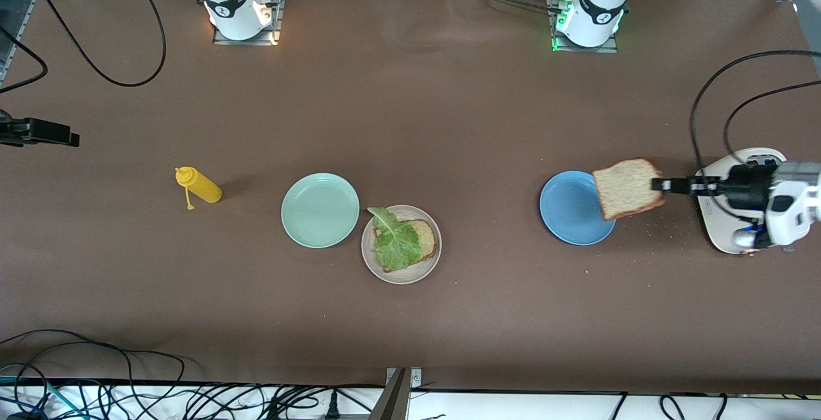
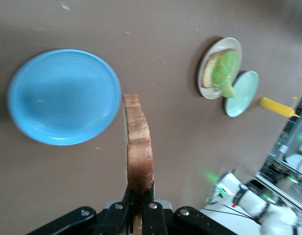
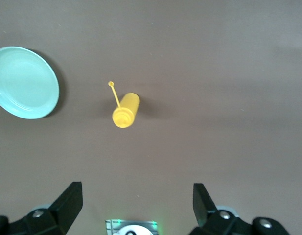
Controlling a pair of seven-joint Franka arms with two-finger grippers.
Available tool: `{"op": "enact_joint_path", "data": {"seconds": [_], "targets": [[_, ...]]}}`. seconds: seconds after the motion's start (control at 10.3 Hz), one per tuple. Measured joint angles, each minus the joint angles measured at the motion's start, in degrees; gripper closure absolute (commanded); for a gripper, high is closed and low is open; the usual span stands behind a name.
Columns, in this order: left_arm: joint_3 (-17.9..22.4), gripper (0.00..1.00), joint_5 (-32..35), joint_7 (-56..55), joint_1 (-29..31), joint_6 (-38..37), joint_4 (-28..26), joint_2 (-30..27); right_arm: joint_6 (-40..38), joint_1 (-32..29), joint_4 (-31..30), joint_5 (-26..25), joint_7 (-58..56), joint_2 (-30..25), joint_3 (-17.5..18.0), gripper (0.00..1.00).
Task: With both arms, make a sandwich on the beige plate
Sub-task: 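Carry the bread slice over the beige plate with the left gripper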
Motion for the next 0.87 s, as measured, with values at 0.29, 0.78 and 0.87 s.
{"op": "enact_joint_path", "data": {"seconds": [0.29,0.78,0.87], "targets": [[0.0,1.0,-11.4,-3.9,-7.5,5.7,0.0,3.1,7.4,-3.3,-11.4,-0.2,1.1,-6.8,5.3,0.0],[0.0,1.0,-25.2,-5.0,-15.2,15.2,0.0,9.0,9.0,-1.9,-14.5,-0.6,2.5,-8.1,6.2,0.0],[0.0,1.0,-27.0,-5.0,-15.6,16.5,0.0,9.8,9.0,-1.9,-14.5,-0.6,2.5,-8.0,6.2,0.0]]}}
